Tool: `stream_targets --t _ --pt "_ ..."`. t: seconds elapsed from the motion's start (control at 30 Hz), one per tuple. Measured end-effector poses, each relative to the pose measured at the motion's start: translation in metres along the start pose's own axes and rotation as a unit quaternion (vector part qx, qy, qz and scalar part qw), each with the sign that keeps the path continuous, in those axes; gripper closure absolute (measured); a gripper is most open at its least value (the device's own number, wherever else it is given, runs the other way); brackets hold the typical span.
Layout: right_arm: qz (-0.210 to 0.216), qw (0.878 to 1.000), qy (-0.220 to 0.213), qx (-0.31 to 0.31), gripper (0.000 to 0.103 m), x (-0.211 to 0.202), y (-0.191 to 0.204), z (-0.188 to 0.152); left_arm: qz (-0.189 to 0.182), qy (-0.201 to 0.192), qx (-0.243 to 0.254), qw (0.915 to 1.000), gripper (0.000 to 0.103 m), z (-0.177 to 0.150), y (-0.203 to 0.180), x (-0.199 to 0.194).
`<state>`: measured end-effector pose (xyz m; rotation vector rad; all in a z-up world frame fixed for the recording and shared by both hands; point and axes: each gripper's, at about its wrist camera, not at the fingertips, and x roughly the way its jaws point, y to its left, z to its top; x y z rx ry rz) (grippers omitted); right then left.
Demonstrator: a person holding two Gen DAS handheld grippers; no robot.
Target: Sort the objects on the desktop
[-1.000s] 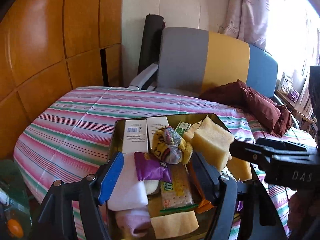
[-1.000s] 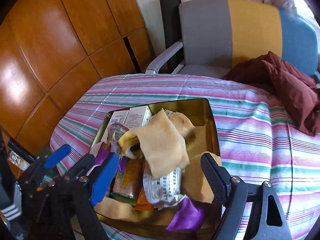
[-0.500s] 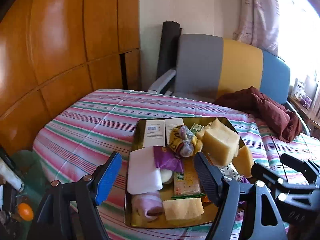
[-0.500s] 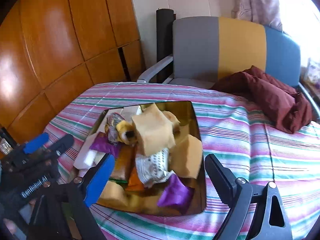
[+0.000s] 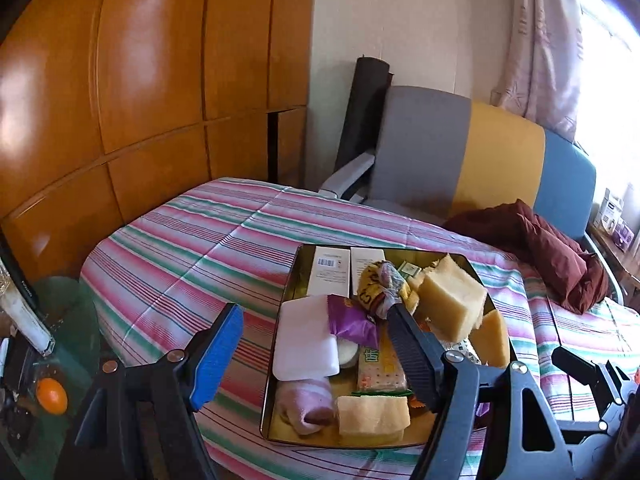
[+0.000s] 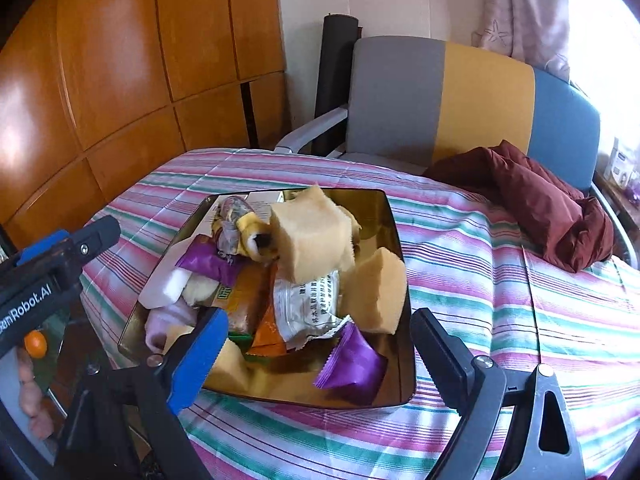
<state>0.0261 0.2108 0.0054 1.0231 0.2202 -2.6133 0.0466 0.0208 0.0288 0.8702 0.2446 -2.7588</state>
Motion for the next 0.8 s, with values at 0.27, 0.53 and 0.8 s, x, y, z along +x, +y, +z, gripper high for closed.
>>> stream_targets --t 0.27,0.53,0.8 --pt "-0.011 1.000 0.002 -0.022 0.010 0.005 0.014 -0.001 -0.005 0.005 -0.010 0.9999 0.028 -0.002 0.004 0.003" --pt "-0.008 1.000 0.007 -0.025 0.010 0.011 0.017 -0.001 -0.006 0.009 -0.010 0.9999 0.035 -0.002 0.004 0.009" --pt "-0.011 1.000 0.003 -0.020 0.010 0.012 0.015 0.000 -0.005 0.004 0.005 1.0000 0.048 -0.004 0.000 0.011"
